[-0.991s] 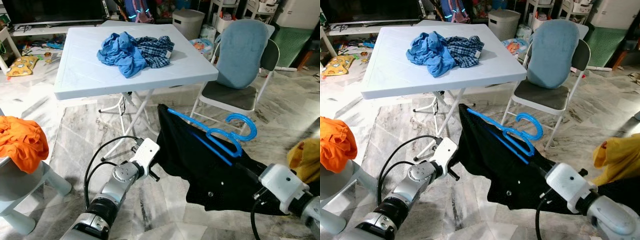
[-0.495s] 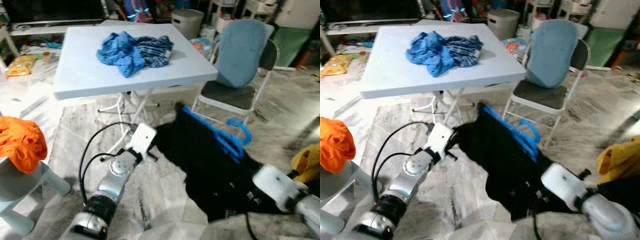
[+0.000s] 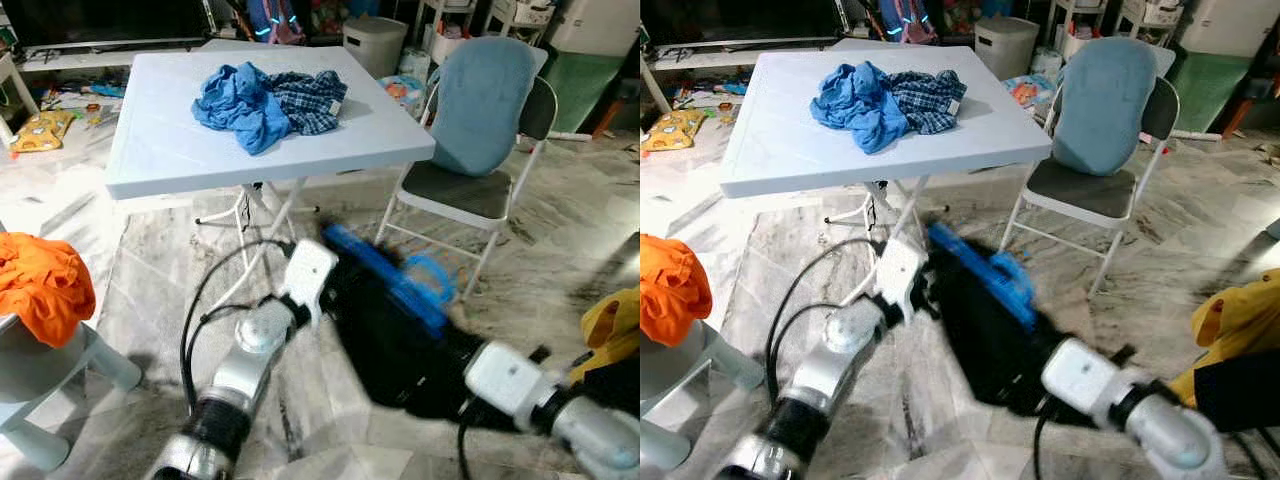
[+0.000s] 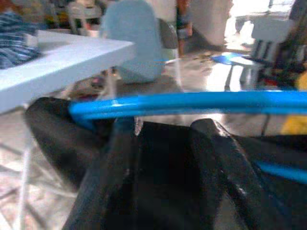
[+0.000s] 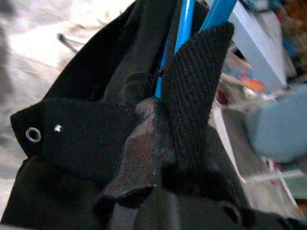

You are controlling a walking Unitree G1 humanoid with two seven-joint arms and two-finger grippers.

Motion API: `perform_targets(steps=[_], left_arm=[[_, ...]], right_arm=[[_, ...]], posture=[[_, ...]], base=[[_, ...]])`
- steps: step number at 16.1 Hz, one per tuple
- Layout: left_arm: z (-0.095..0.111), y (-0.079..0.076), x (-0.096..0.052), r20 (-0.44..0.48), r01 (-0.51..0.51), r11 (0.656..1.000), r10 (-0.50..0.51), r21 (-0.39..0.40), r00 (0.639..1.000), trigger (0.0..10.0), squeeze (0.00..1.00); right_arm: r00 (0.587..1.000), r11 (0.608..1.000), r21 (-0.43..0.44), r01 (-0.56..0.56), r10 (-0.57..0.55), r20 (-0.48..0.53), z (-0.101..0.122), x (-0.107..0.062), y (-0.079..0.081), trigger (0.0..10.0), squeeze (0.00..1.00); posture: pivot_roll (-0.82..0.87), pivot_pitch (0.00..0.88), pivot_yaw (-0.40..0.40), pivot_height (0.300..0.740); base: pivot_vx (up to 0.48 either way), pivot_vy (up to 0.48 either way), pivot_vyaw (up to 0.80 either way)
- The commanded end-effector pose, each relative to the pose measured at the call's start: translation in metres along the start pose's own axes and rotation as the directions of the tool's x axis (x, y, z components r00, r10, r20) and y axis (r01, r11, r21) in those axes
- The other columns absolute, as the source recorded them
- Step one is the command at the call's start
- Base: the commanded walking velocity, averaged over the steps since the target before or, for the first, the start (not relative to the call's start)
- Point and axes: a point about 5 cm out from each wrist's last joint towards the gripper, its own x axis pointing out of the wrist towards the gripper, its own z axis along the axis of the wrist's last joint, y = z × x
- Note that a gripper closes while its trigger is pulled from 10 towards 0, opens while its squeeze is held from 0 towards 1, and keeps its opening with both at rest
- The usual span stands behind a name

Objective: Hang hanger

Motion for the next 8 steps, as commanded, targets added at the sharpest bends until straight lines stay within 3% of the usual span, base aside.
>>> perform_targets(steps=[1,3,6,7,8], left_arm=[[-0.005,0.014,0.0,-0.041,-0.084,0.996,0.083,-0.028,0.996,10.0,1.0],[-0.004,0.023,0.0,-0.063,-0.133,0.987,0.127,-0.088,0.99,10.0,1.0],[-0.007,0.031,0.003,-0.105,-0.186,0.975,0.173,-0.119,0.979,10.0,1.0],[-0.016,0.035,0.001,-0.171,-0.216,0.97,0.196,-0.11,0.966,10.0,0.0],[-0.021,0.037,-0.001,-0.21,-0.248,0.961,0.219,-0.122,0.953,5.0,0.0]], right_arm=[[0.999,1.0,-0.023,-0.007,0.008,0.047,0.012,-0.003,-0.002,10.0,0.0],[0.998,0.999,-0.016,-0.039,0.04,0.054,0.014,-0.006,0.002,10.0,0.0],[0.998,0.999,-0.018,-0.045,0.046,0.047,0.013,-0.007,0.003,10.0,0.0],[0.998,0.999,-0.021,-0.044,0.045,0.047,0.014,-0.006,0.002,10.0,0.0],[0.998,0.999,-0.022,-0.044,0.045,0.05,0.014,-0.006,0.001,10.0,0.0]], posture=[[-0.01,0.0,-0.046,0.74],[-0.01,0.0,-0.041,0.74],[-0.01,0.0,-0.035,0.74],[-0.01,0.0,-0.033,0.74],[-0.01,0.0,-0.033,0.74]], base=[[0.0,0.0,0.0],[0.0,0.0,0.0],[0.0,0.0,0.0],[0.0,0.0,0.0],[0.0,0.0,0.0]])
